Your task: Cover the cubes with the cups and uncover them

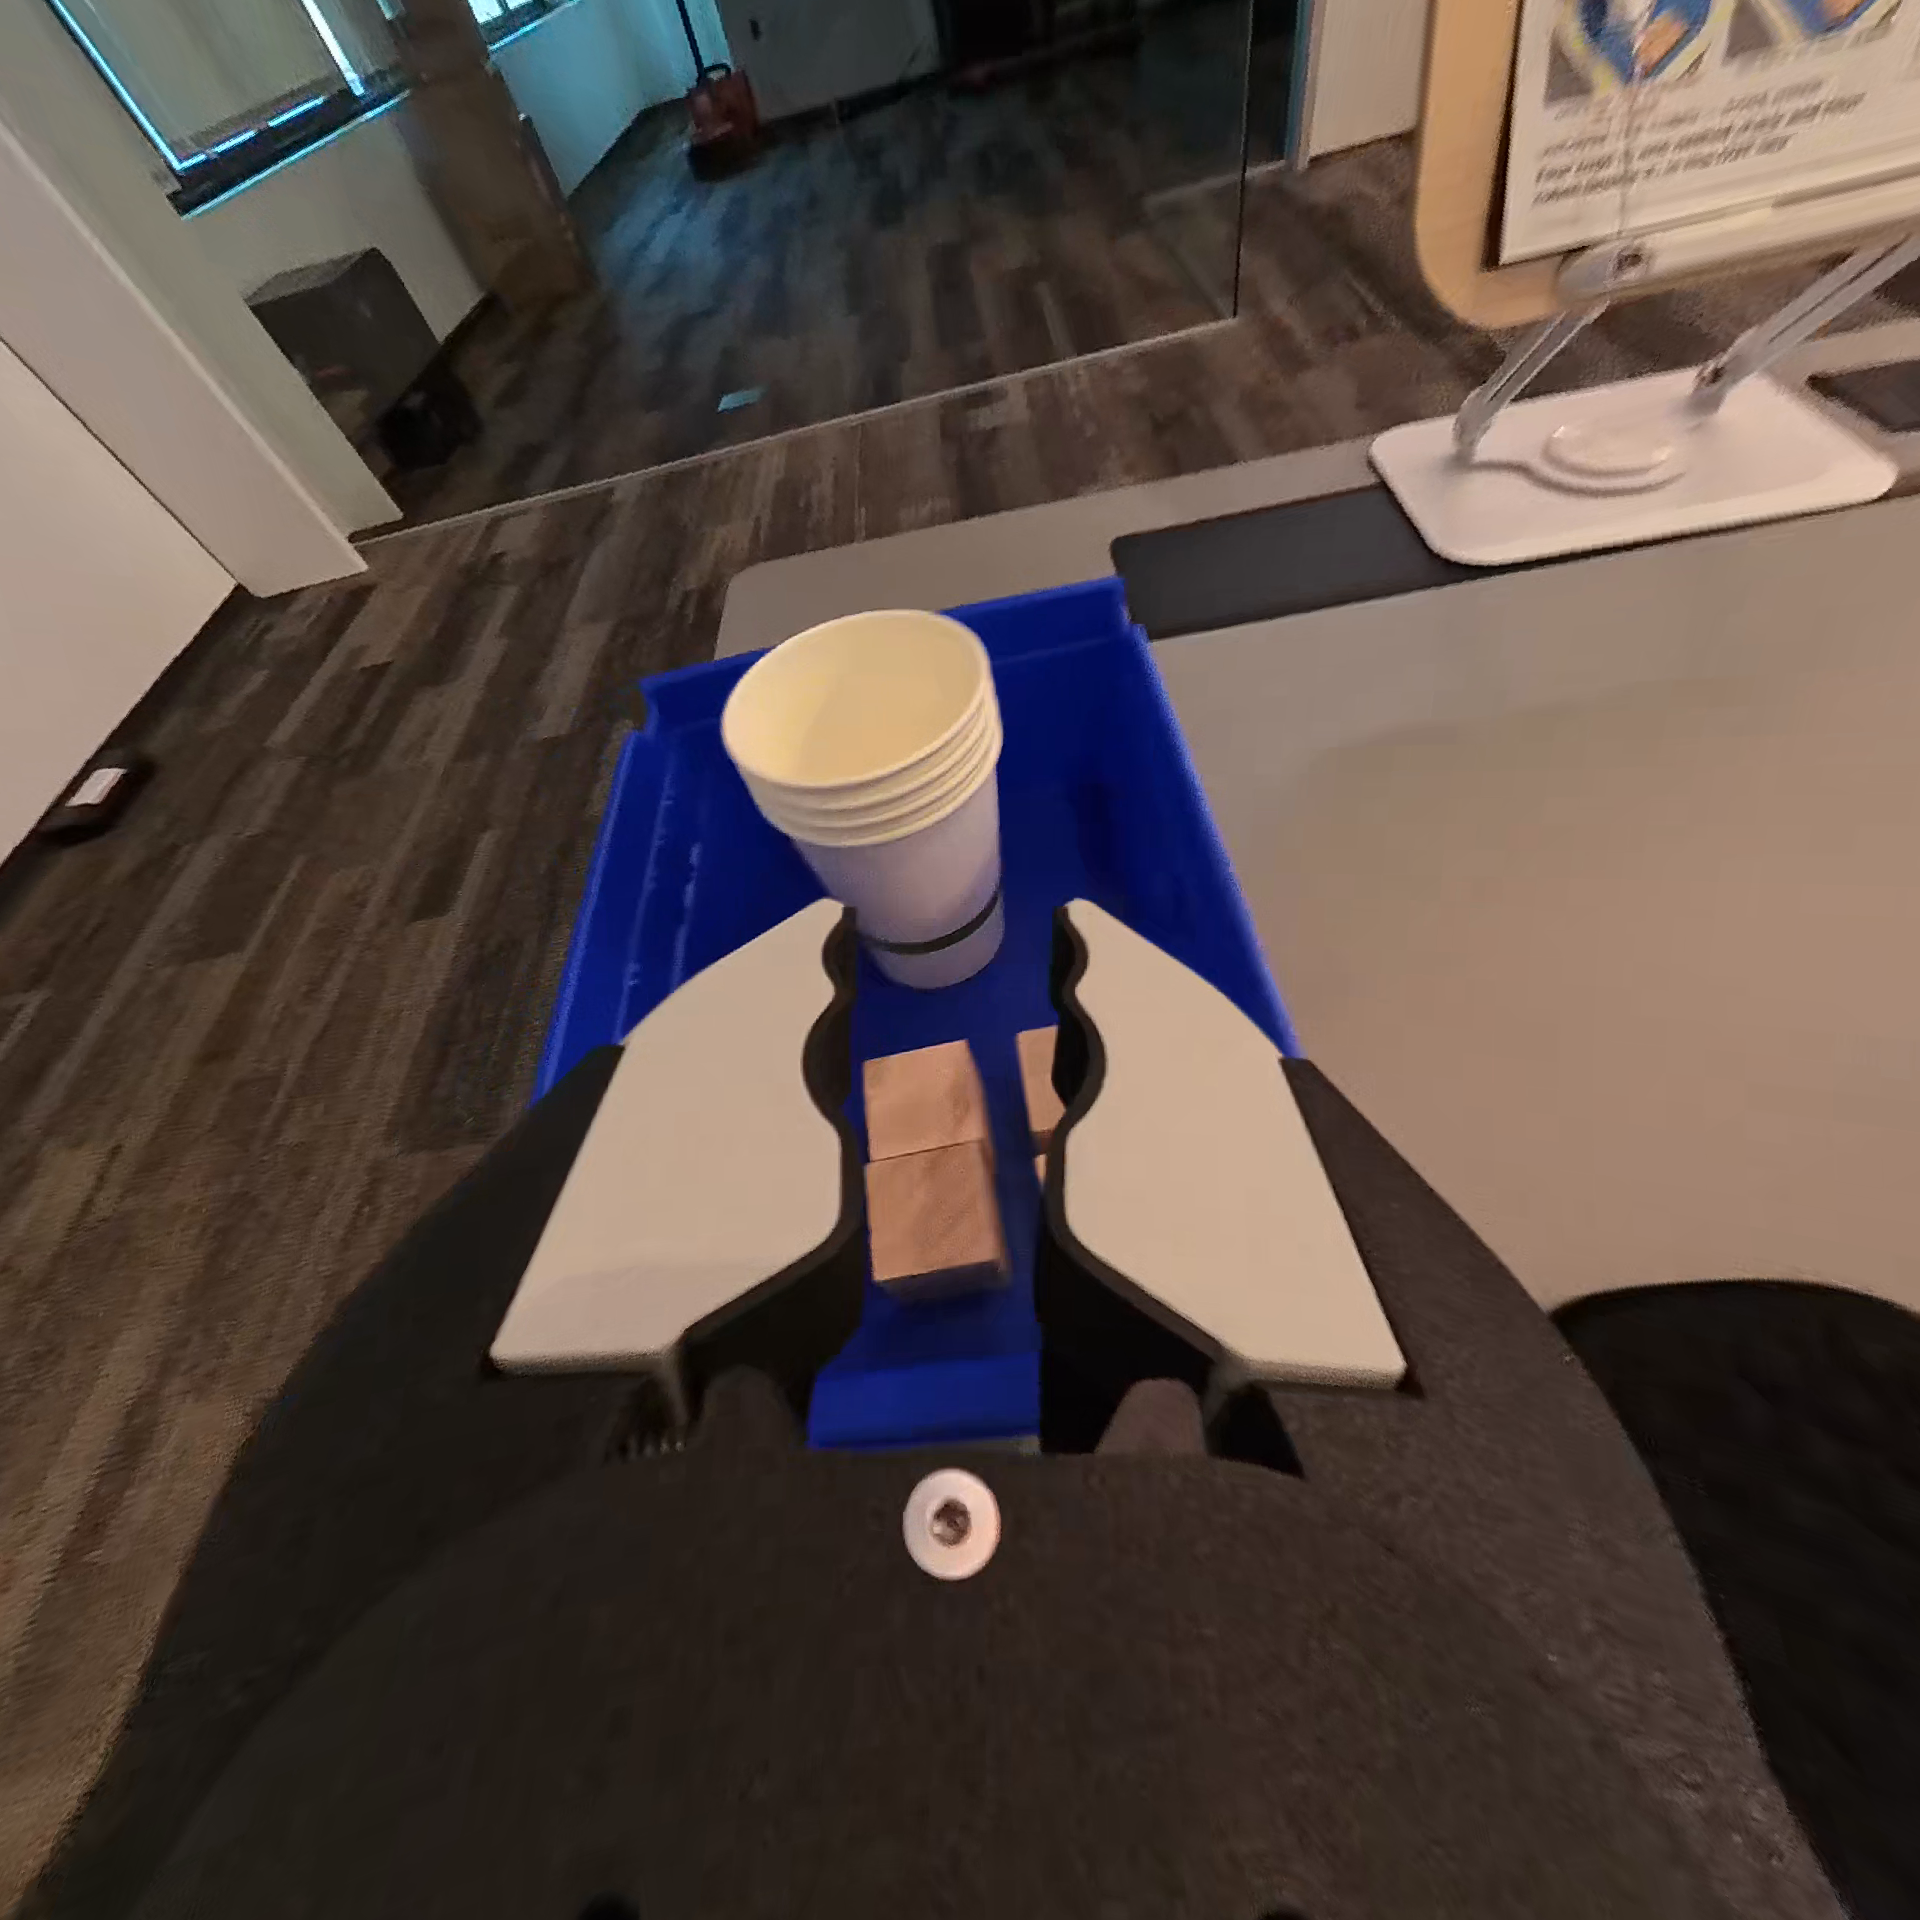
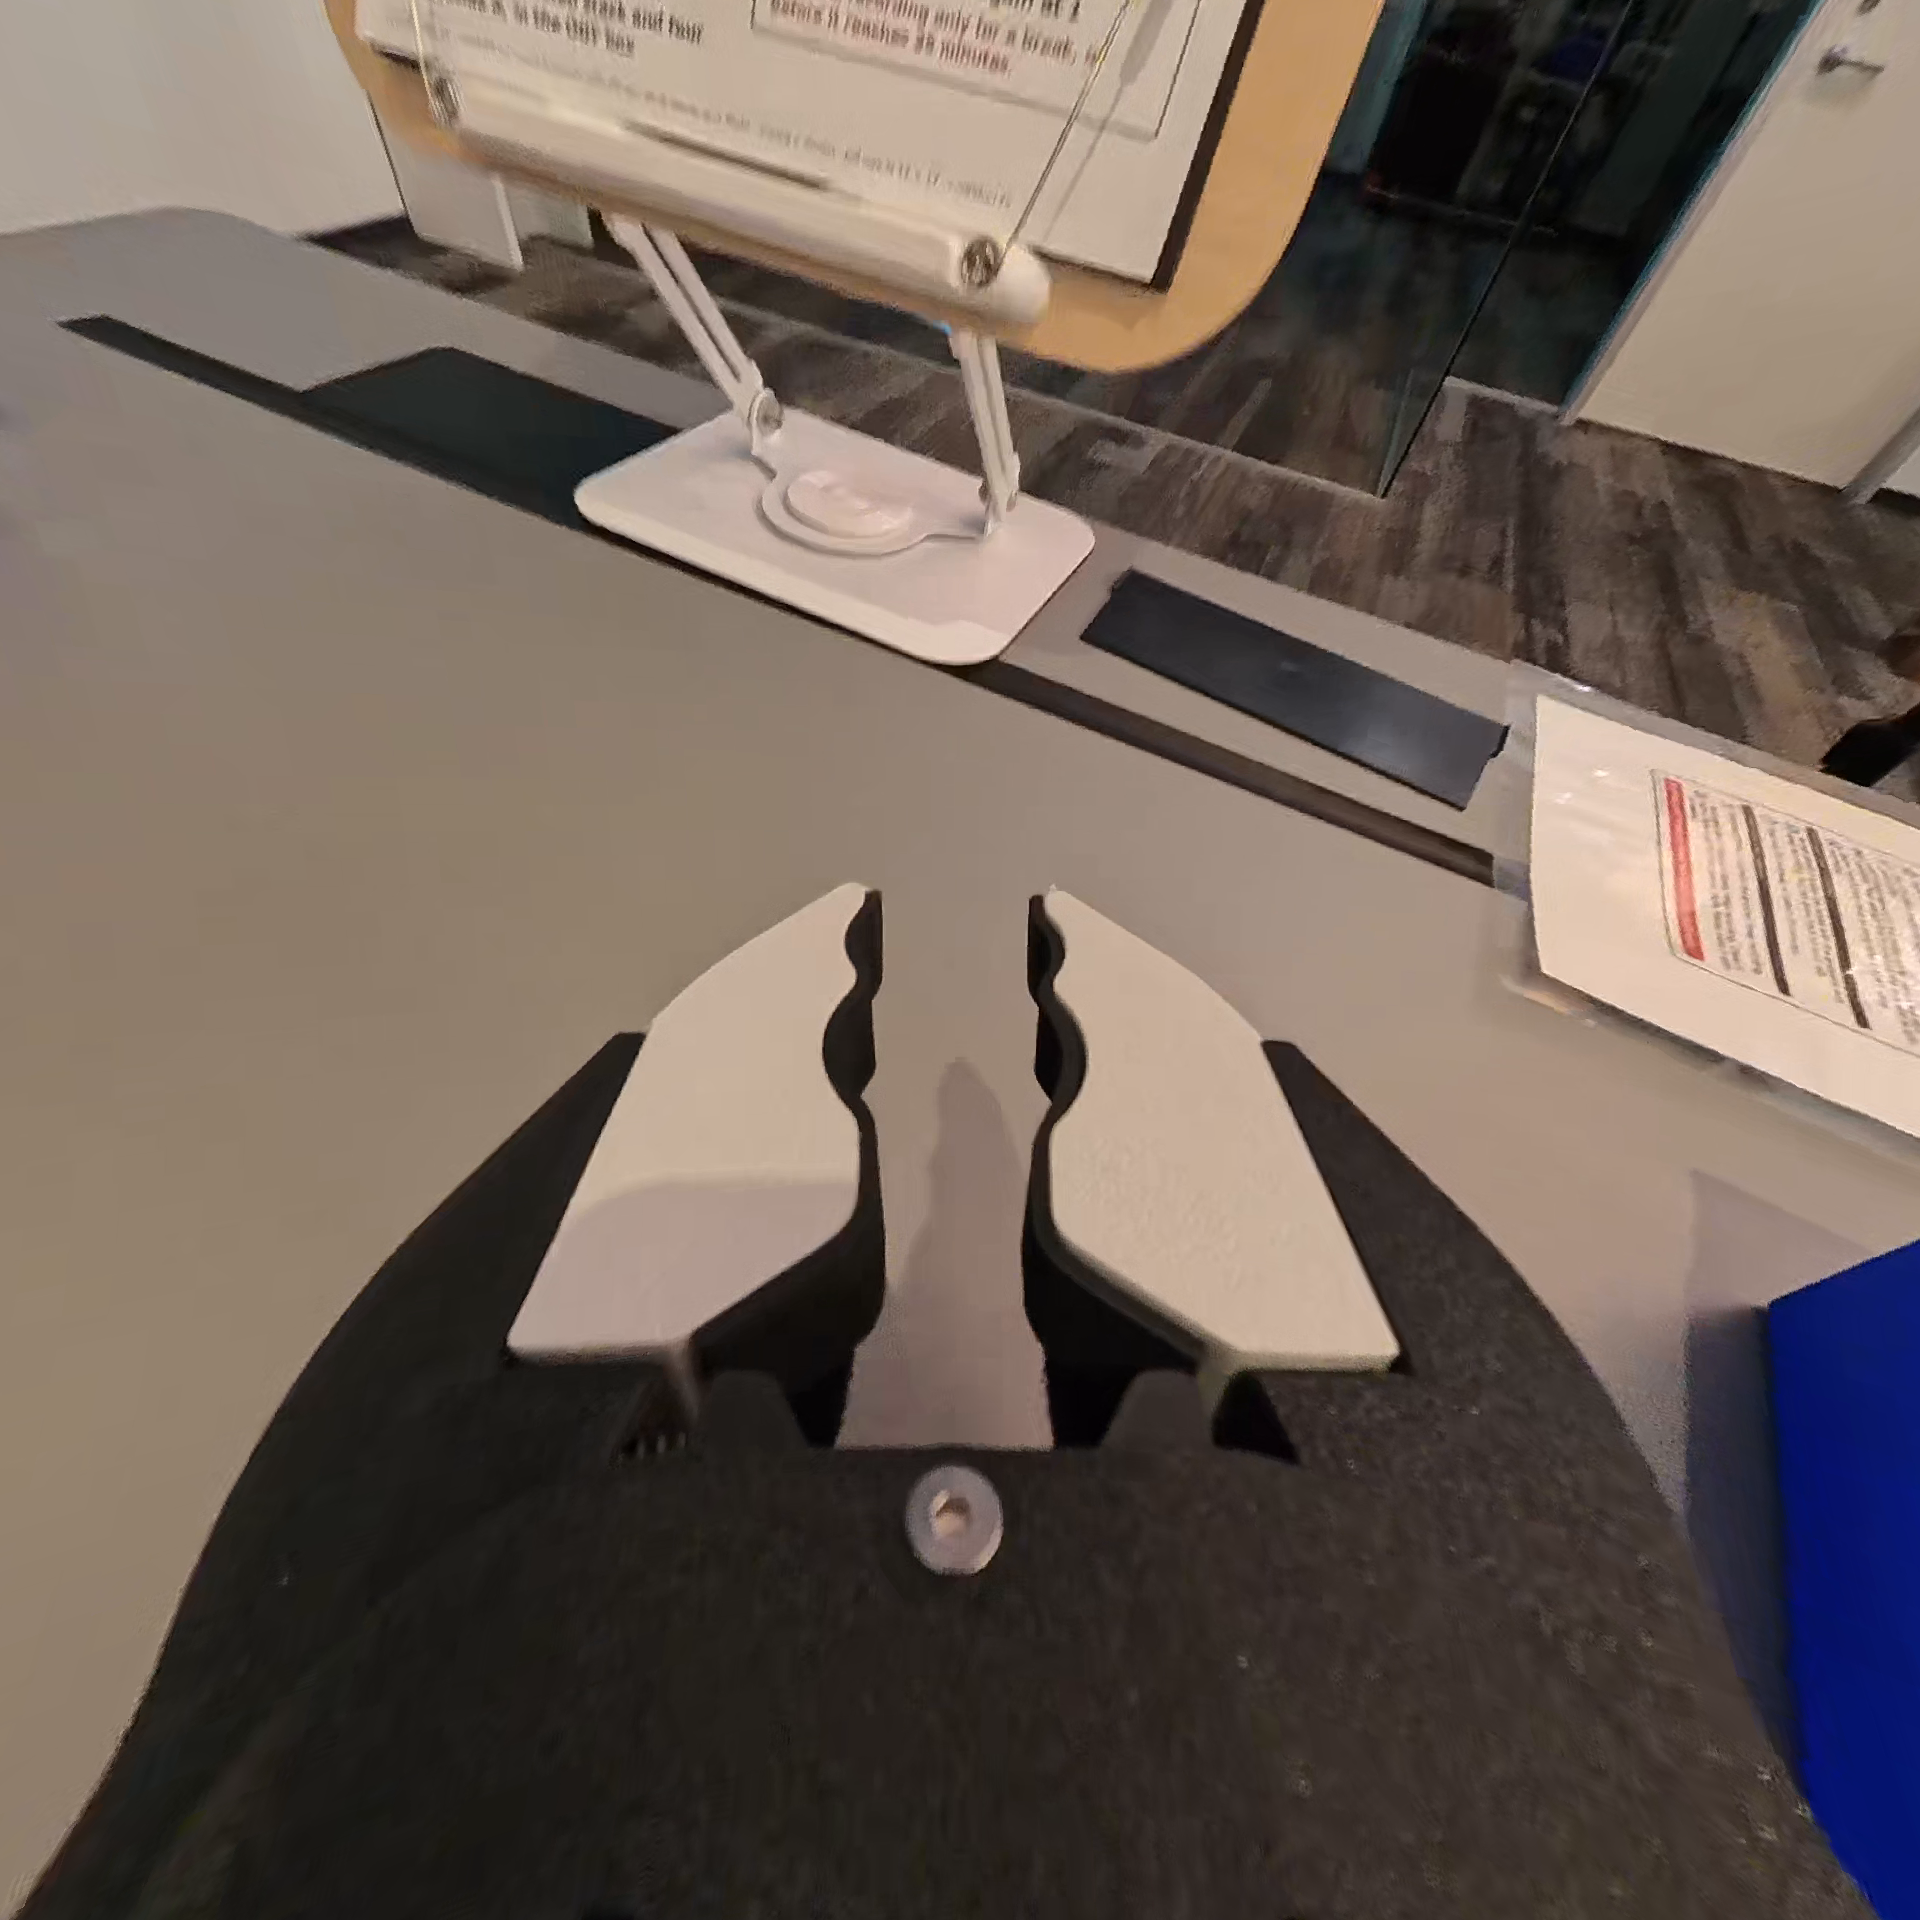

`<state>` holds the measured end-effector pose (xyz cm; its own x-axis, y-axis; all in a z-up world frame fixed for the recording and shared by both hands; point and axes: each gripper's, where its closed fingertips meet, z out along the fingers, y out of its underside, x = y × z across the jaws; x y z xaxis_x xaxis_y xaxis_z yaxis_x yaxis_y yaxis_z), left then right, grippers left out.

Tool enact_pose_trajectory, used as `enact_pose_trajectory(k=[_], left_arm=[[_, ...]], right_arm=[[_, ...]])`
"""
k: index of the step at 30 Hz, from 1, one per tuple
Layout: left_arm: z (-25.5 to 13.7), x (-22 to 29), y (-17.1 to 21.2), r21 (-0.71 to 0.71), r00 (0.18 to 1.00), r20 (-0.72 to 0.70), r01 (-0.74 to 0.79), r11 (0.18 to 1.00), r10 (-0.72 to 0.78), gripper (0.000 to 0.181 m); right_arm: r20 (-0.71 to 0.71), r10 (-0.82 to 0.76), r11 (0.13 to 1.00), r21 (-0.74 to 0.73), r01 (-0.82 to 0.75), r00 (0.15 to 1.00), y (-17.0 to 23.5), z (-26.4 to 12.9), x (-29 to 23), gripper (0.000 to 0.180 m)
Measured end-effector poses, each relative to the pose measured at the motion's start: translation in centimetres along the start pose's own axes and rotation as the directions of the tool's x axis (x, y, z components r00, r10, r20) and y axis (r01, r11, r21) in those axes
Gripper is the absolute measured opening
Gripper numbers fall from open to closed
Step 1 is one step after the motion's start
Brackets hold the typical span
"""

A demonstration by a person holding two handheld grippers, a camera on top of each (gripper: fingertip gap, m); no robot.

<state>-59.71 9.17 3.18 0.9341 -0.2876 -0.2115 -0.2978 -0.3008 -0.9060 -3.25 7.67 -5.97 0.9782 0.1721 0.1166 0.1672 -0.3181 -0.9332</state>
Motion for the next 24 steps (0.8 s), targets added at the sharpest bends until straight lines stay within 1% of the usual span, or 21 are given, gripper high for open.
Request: enact_pose_trajectory(k=[3,6,10,12,15,17,19,24], left_arm=[[0.2,-1.2,1.7,-0.055,0.999,0.025,-0.039,0.998,0.04,0.034],[0.6,-1.2,3.6,-0.122,1.0,-0.003,-0.017,0.992,0.017,0.032],[1.7,-0.7,7.2,-0.291,0.999,-0.037,0.028,0.956,-0.04,0.03],[2.5,-0.9,8.9,-0.374,0.997,-0.031,0.06,0.925,-0.077,0.032],[3.3,-0.5,11.4,-0.506,0.986,-0.04,0.122,0.854,-0.164,0.037],[3.6,-0.7,12.7,-0.573,0.985,-0.016,0.131,0.809,-0.17,0.044],[3.9,-1.1,13.5,-0.614,0.988,0.008,0.128,0.779,-0.156,0.05],[4.7,-0.5,15.0,-0.712,0.977,-0.003,0.147,0.687,-0.212,0.051]], right_arm=[[-0.016,-0.029,1.0,-0.009,0.029,0.999,0.4,-0.2,0.1,0.026],[-0.011,-0.026,1.0,-0.003,0.026,1.0,0.4,-0.4,-0.1,0.026],[-0.004,-0.031,0.999,-0.014,0.031,1.0,0.6,-0.3,-0.2,0.026],[-0.002,-0.032,0.999,-0.02,0.032,0.999,0.8,-0.2,-0.3,0.026],[0.0,-0.041,0.999,-0.025,0.041,0.999,0.9,-0.2,-0.5,0.026],[-0.002,-0.049,0.998,-0.028,0.049,0.999,0.9,-0.3,-0.5,0.026],[-0.005,-0.051,0.998,-0.026,0.051,0.999,1.0,-0.3,-0.4,0.026],[0.005,-0.041,0.999,-0.035,0.041,0.999,1.2,-0.2,-0.4,0.026]])
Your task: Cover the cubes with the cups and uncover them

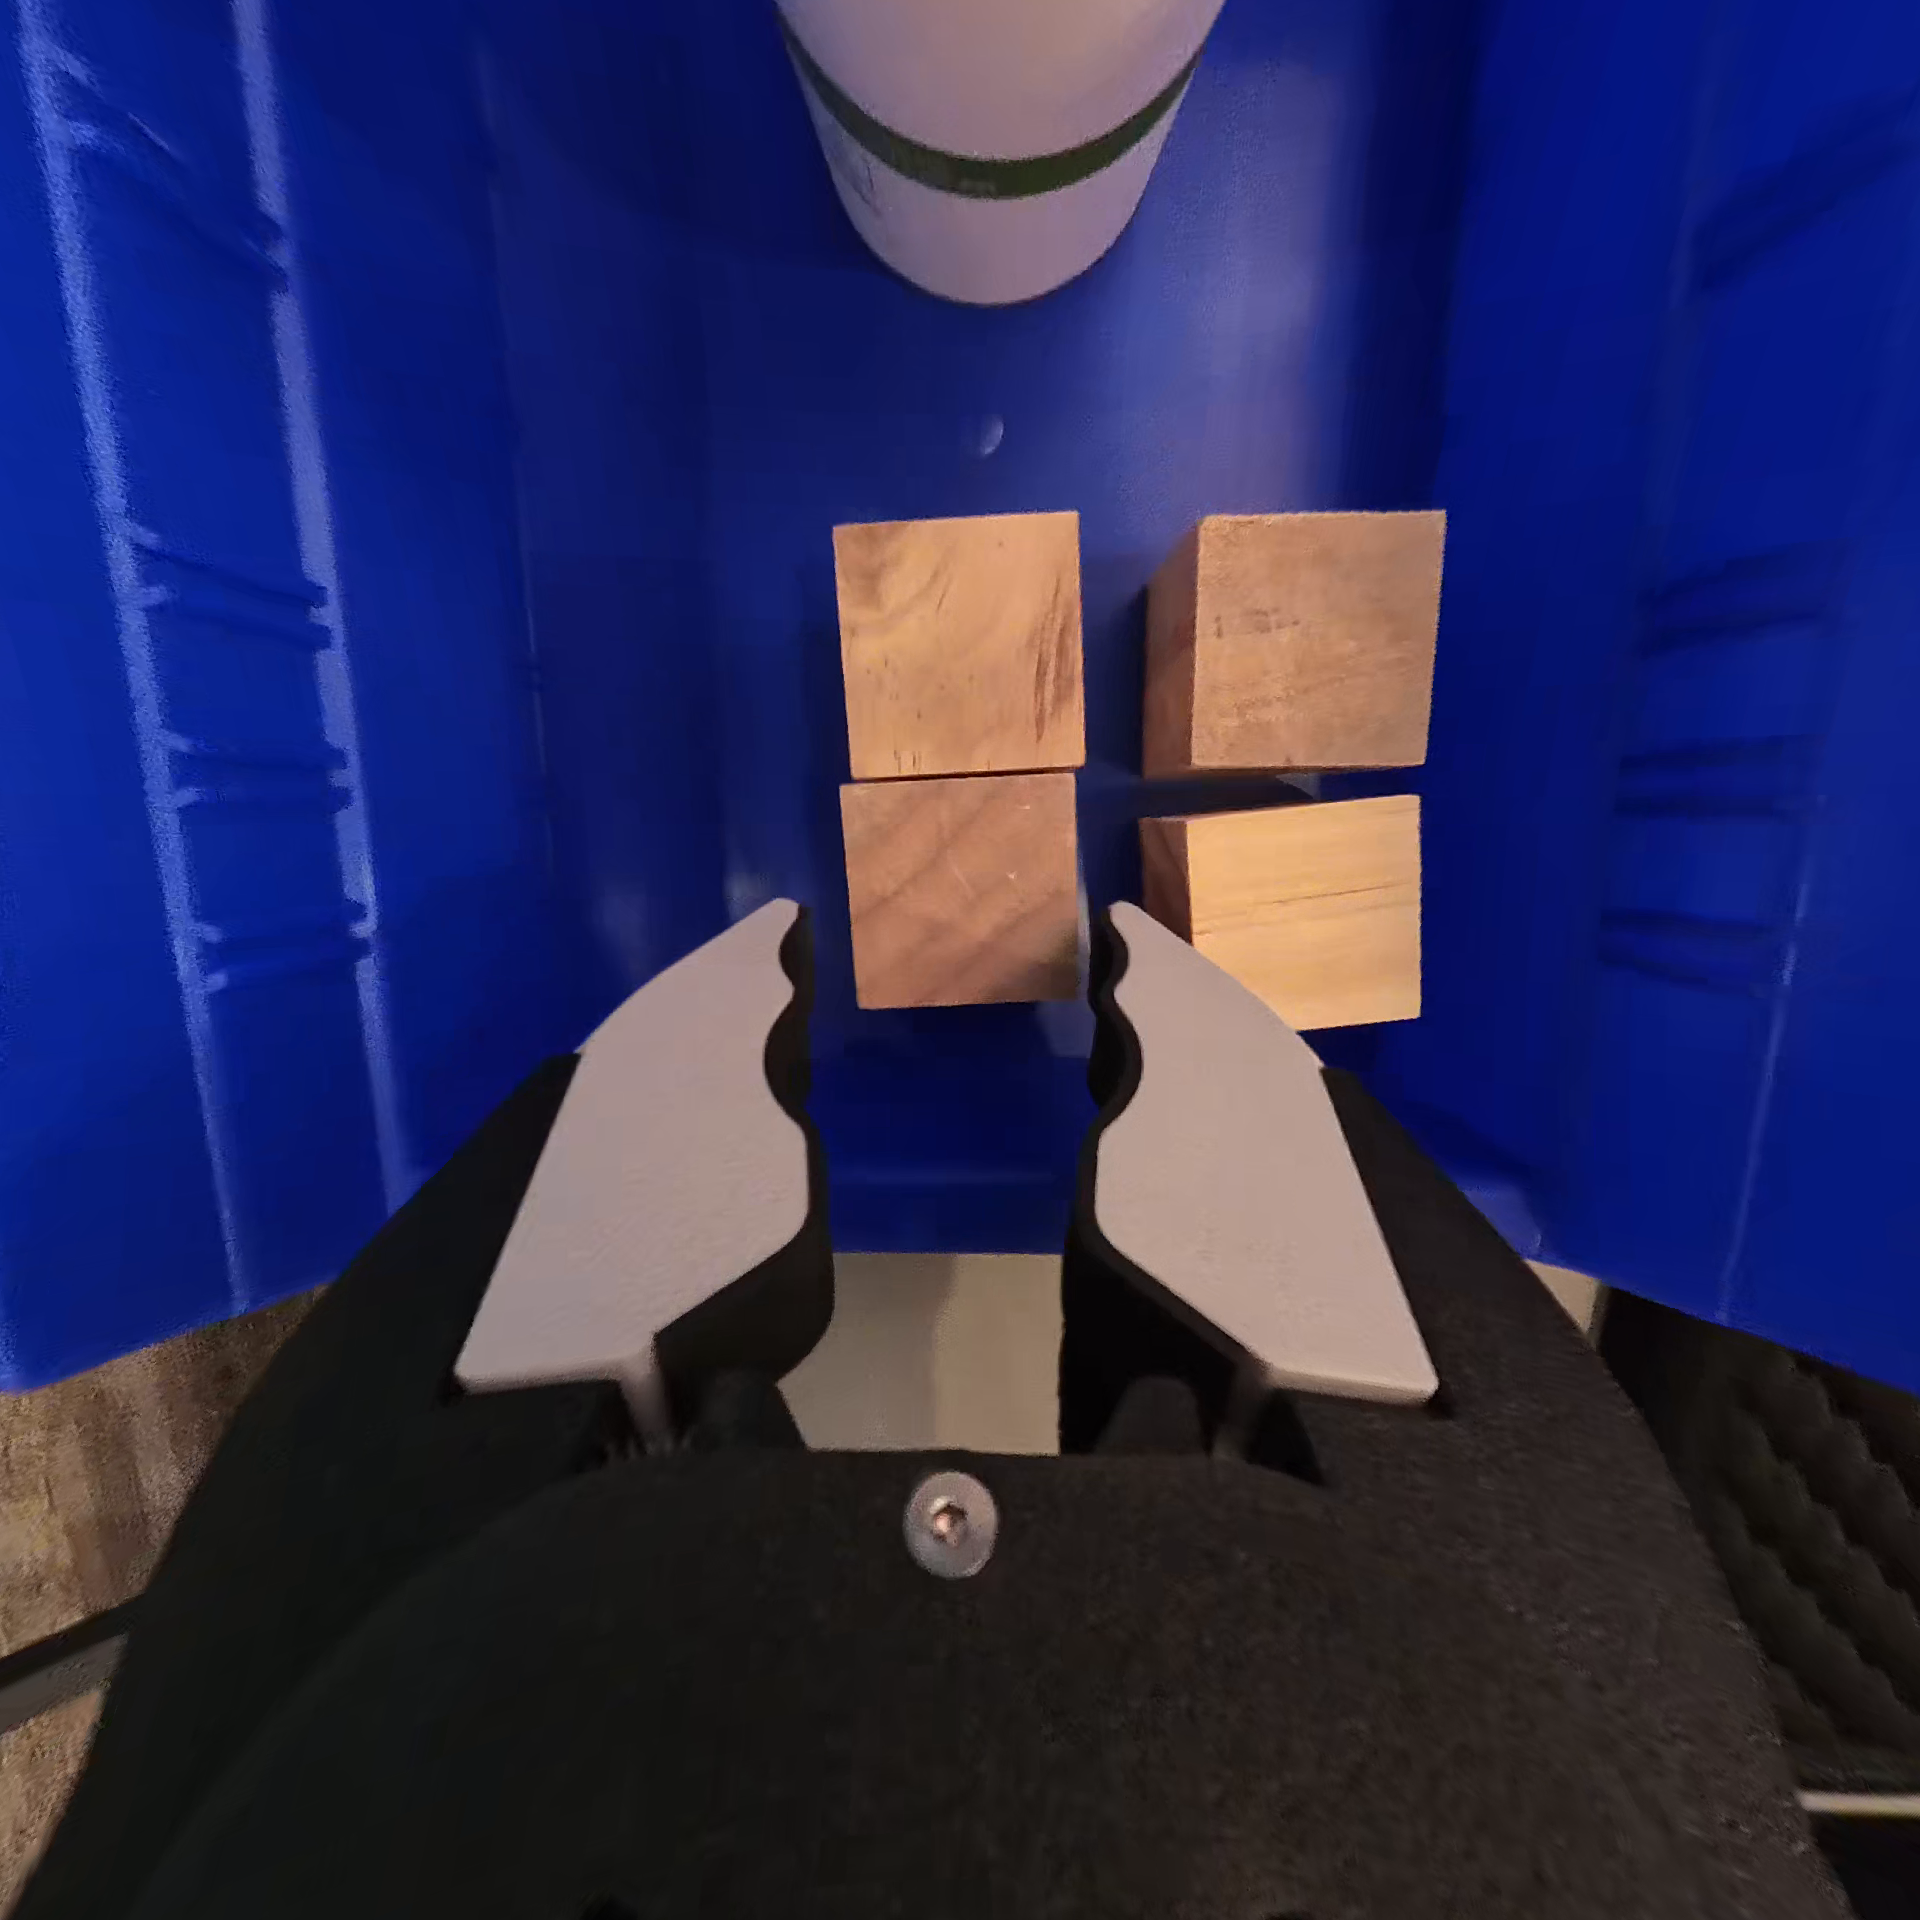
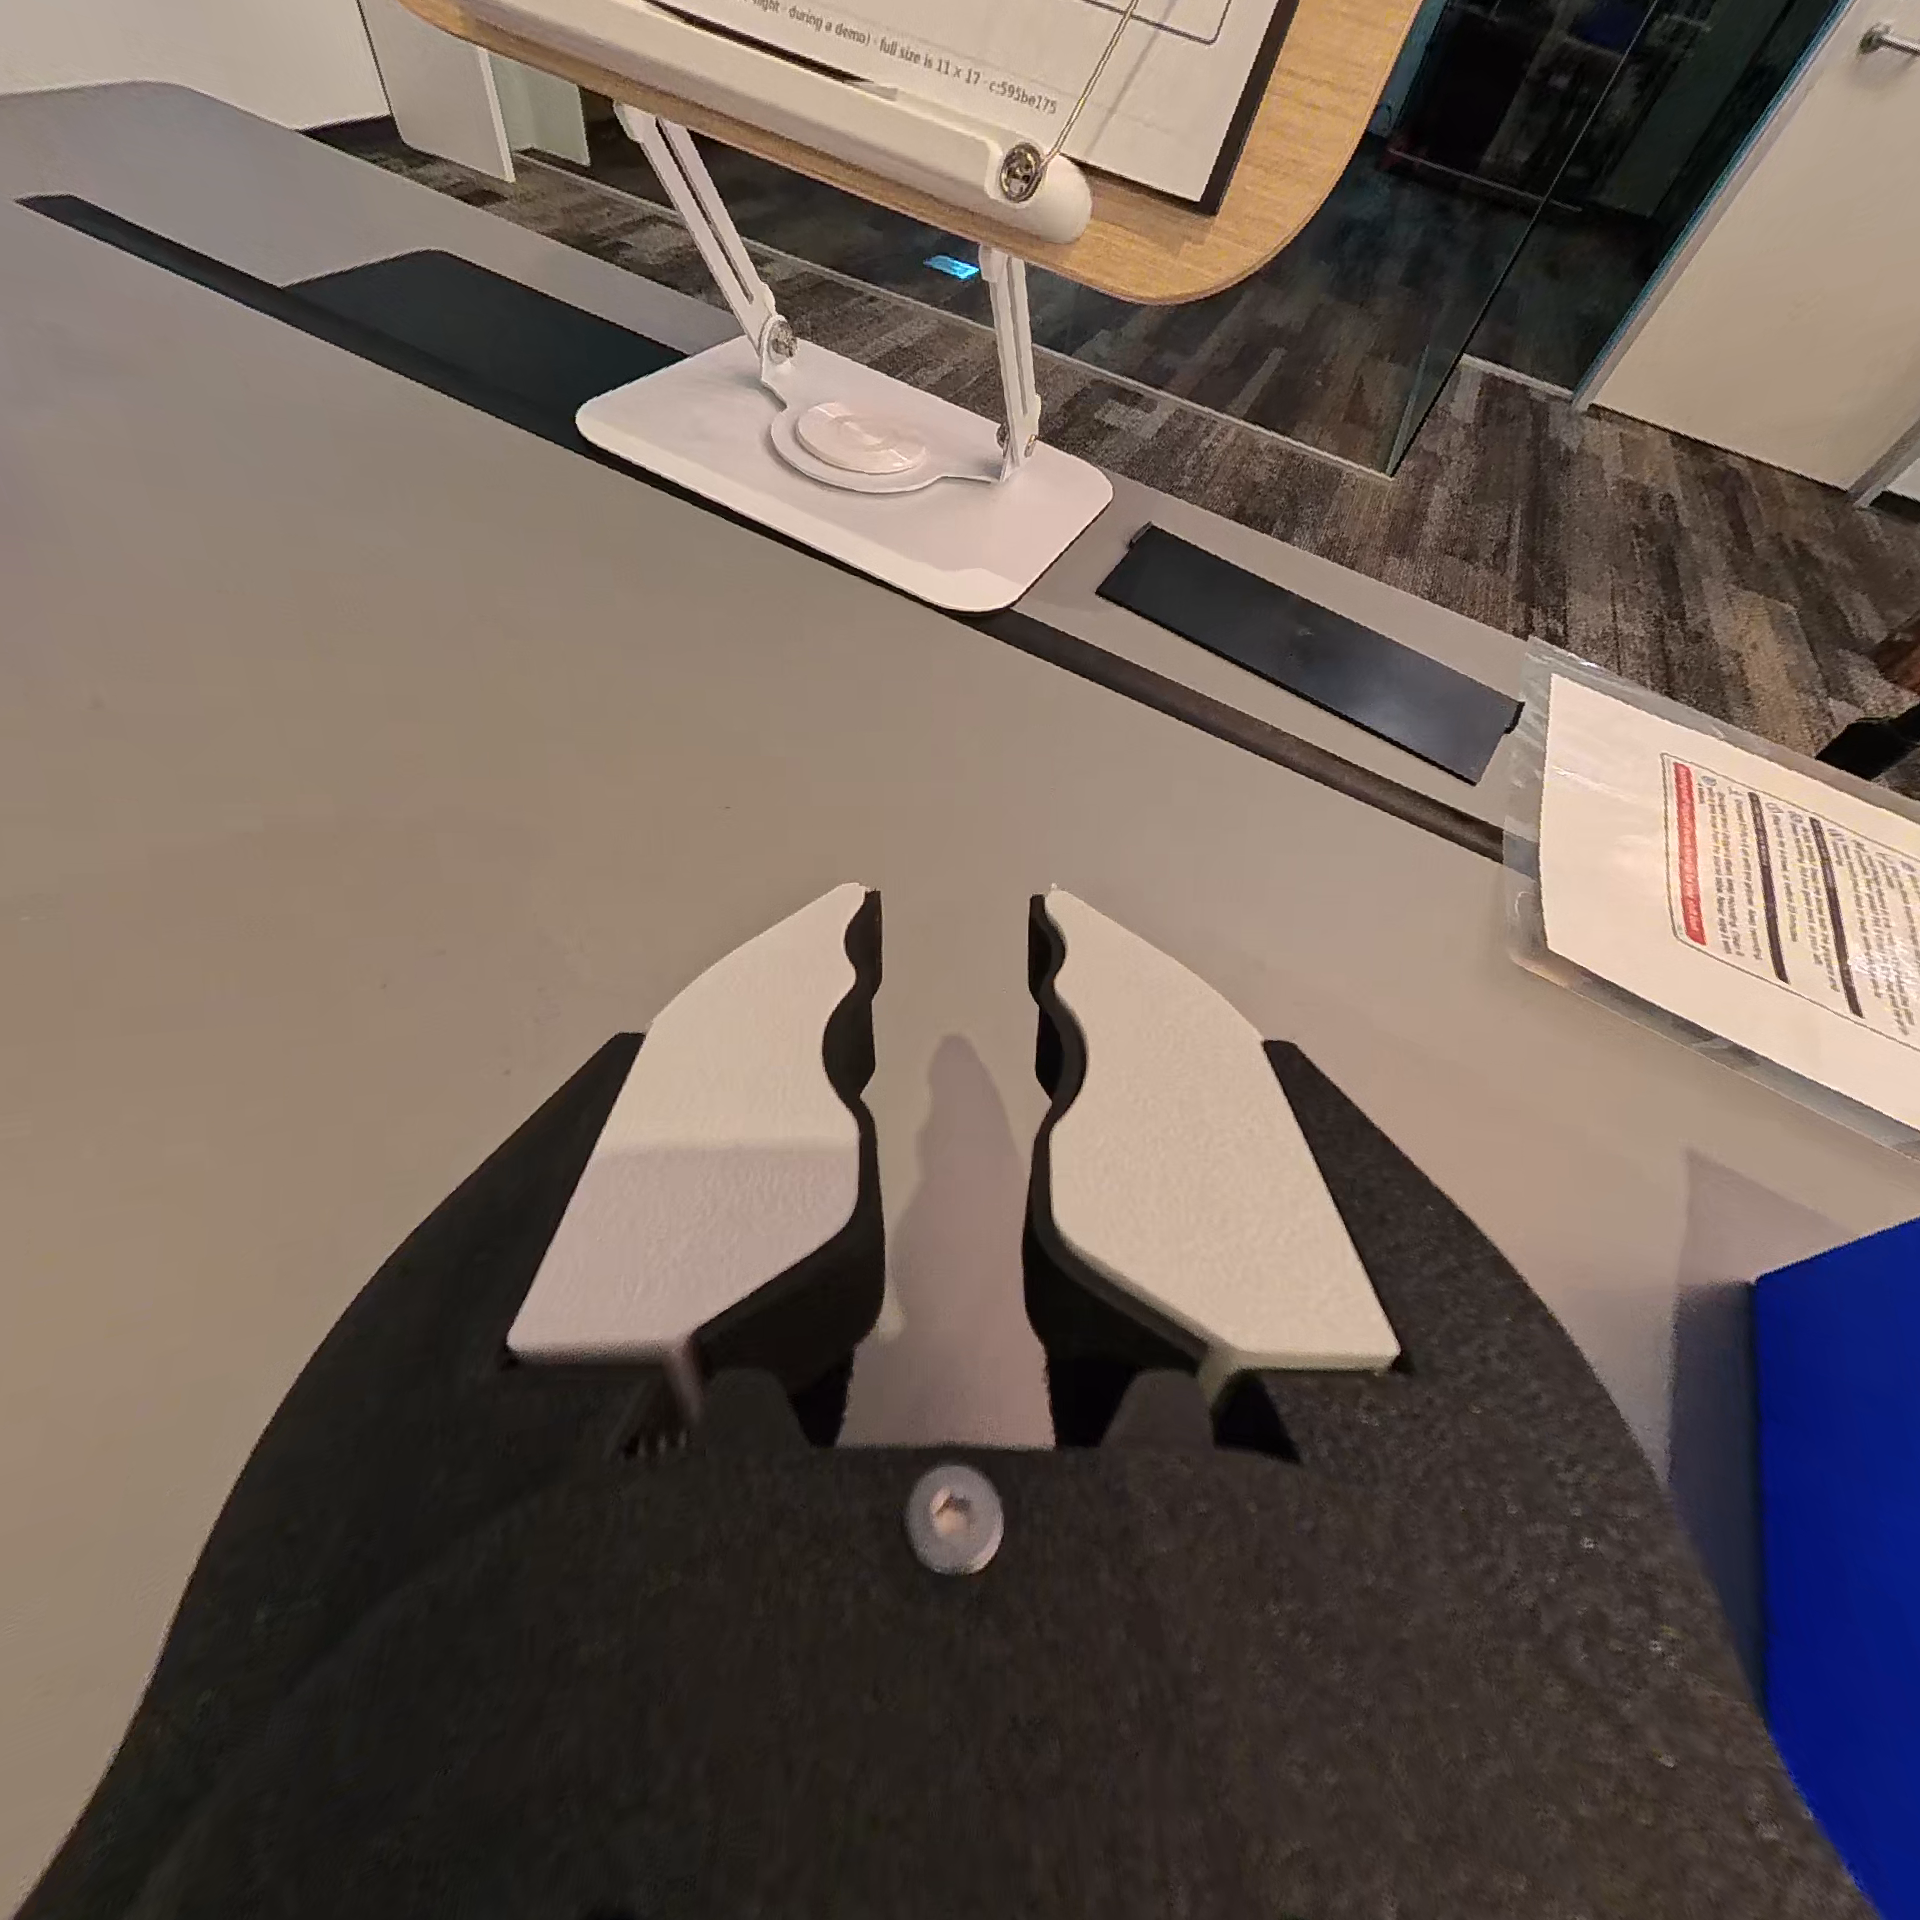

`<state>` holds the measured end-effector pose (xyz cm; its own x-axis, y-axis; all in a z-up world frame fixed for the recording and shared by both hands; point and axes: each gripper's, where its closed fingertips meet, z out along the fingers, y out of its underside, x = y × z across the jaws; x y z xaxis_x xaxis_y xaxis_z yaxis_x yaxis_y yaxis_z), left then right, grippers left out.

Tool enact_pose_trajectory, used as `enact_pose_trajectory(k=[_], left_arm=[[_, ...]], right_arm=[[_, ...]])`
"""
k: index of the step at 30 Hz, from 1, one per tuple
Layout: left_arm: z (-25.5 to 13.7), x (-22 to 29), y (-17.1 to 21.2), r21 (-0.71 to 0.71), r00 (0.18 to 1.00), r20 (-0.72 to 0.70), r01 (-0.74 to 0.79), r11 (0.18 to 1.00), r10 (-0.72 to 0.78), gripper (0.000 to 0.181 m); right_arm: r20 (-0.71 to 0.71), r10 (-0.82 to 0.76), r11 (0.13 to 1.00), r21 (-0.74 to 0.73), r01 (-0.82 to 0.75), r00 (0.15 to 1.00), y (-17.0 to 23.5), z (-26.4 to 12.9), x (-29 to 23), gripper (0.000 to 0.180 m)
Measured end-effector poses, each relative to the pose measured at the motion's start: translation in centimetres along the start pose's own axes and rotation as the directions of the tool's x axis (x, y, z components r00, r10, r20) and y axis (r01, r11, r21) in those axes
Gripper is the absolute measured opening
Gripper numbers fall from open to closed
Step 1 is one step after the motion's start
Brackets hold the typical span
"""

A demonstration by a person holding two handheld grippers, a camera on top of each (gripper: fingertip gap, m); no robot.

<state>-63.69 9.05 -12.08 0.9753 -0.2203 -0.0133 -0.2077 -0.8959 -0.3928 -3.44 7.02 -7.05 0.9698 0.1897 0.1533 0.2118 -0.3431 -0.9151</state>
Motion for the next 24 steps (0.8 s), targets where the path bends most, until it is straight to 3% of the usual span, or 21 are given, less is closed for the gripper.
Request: enact_pose_trajectory(k=[14,18,24], left_arm=[[0.6,0.0,-0.3,-0.142,1.0,-0.018,-0.01,0.99,0.008,0.043],[-0.2,0.5,-0.7,-0.108,0.993,-0.102,0.042,0.993,-0.054,0.043],[-4.6,-0.2,-2.1,-0.029,0.999,-0.04,-0.029,0.999,0.028,0.042]], right_arm=[[-0.02,-0.006,1.0,0.002,0.006,1.0,0.0,-0.4,0.8,0.026],[-0.016,0.004,1.0,0.009,-0.003,1.0,-0.1,-0.4,0.9,0.026],[-0.021,0.004,1.0,0.001,-0.004,1.0,0.2,-0.3,1.1,0.026]])
